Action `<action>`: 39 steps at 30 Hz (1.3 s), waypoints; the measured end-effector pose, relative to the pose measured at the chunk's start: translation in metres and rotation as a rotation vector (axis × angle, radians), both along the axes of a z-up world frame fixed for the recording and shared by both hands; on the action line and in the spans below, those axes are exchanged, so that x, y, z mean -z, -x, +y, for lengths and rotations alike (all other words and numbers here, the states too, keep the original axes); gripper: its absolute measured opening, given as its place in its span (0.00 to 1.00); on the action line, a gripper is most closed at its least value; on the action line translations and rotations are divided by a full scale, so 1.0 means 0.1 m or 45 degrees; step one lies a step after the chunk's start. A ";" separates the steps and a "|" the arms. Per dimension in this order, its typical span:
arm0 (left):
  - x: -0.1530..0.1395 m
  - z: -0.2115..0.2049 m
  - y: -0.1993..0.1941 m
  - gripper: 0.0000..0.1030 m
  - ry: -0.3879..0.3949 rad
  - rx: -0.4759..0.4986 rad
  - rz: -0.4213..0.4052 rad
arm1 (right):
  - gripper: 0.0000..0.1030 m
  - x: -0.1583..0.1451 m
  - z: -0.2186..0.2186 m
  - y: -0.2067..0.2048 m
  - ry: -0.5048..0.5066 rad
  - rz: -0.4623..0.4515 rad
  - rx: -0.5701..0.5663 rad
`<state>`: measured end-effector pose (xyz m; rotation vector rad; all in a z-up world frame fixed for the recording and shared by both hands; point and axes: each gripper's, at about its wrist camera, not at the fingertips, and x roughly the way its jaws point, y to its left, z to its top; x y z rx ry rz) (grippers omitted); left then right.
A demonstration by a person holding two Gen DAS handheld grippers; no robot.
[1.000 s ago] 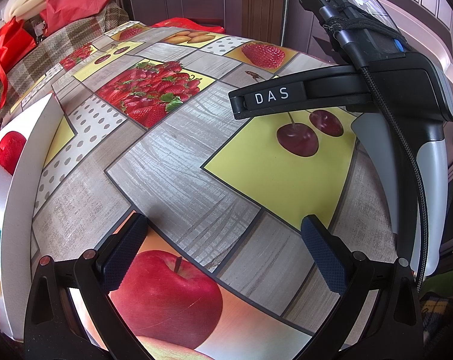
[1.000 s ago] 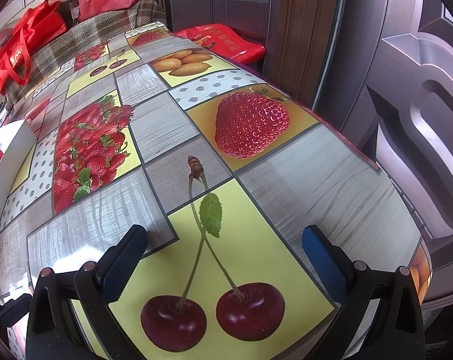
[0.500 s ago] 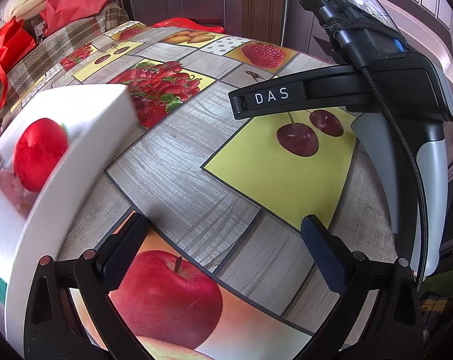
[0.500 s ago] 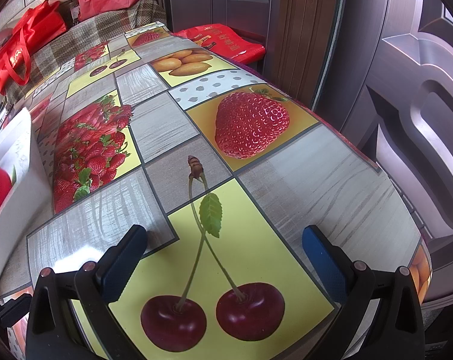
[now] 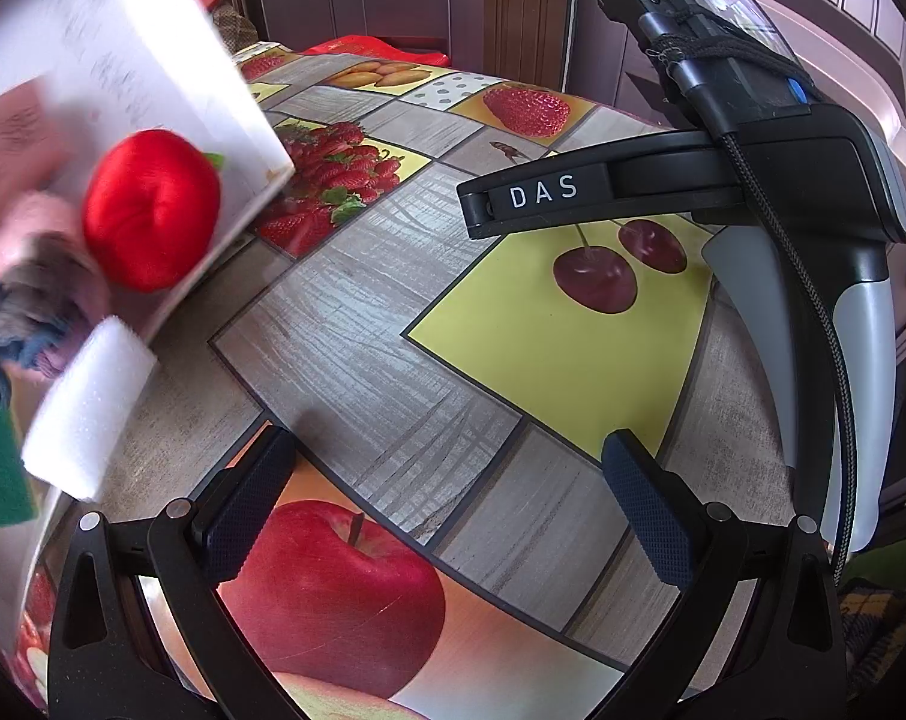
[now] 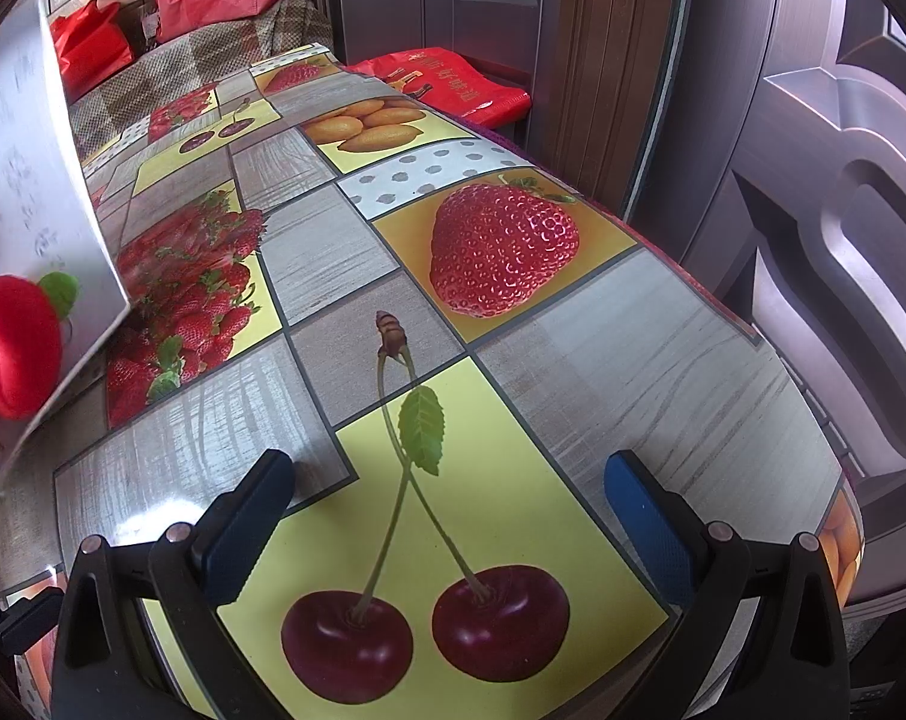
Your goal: Organize soft objects
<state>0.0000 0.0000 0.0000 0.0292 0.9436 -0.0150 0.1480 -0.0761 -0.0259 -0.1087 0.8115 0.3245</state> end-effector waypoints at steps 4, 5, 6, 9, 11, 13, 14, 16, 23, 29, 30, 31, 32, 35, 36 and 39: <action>0.00 0.00 0.00 1.00 0.000 0.000 0.000 | 1.00 0.00 0.00 0.00 0.001 -0.001 0.000; 0.00 0.00 0.00 1.00 0.000 0.000 0.000 | 1.00 0.00 0.00 0.00 0.001 0.000 0.000; 0.00 0.00 0.00 1.00 0.000 0.000 0.000 | 1.00 0.00 0.00 0.00 0.001 0.000 0.000; 0.00 0.00 0.00 1.00 0.000 0.000 0.000 | 1.00 0.00 0.00 0.00 0.001 0.000 0.000; 0.00 0.00 0.00 1.00 0.000 0.000 0.000 | 1.00 0.01 0.01 -0.01 0.001 0.000 -0.001; 0.00 0.00 0.00 1.00 0.000 0.000 0.000 | 1.00 0.02 0.01 -0.01 0.001 0.000 0.000; 0.01 0.00 0.00 1.00 0.000 0.000 0.000 | 1.00 0.01 0.01 0.00 0.000 0.000 0.000; -0.01 0.00 0.00 1.00 -0.001 0.000 0.000 | 1.00 0.00 0.00 -0.01 0.001 0.000 0.000; 0.00 0.00 -0.01 1.00 0.000 0.000 0.000 | 1.00 0.00 0.00 -0.01 0.000 0.000 0.000; -0.01 0.00 -0.01 1.00 -0.001 0.000 0.000 | 1.00 -0.01 0.00 -0.01 0.000 0.000 0.000; 0.00 0.00 -0.02 1.00 -0.002 0.000 0.000 | 1.00 -0.01 0.01 -0.01 0.000 0.000 0.000; 0.00 -0.01 -0.03 1.00 -0.003 0.003 0.000 | 1.00 -0.01 0.00 -0.01 0.000 0.000 0.000; -0.01 -0.02 -0.02 1.00 -0.004 0.008 0.000 | 1.00 -0.01 0.00 -0.01 0.000 0.000 0.000; -0.01 -0.02 -0.02 1.00 -0.005 0.014 -0.001 | 1.00 -0.01 0.00 -0.01 0.000 0.000 0.000; -0.01 -0.03 -0.01 1.00 -0.005 0.014 -0.002 | 1.00 -0.01 0.01 -0.01 0.000 0.000 0.000; -0.01 -0.02 -0.01 1.00 -0.004 0.014 -0.002 | 1.00 -0.01 0.01 -0.01 0.000 0.000 0.000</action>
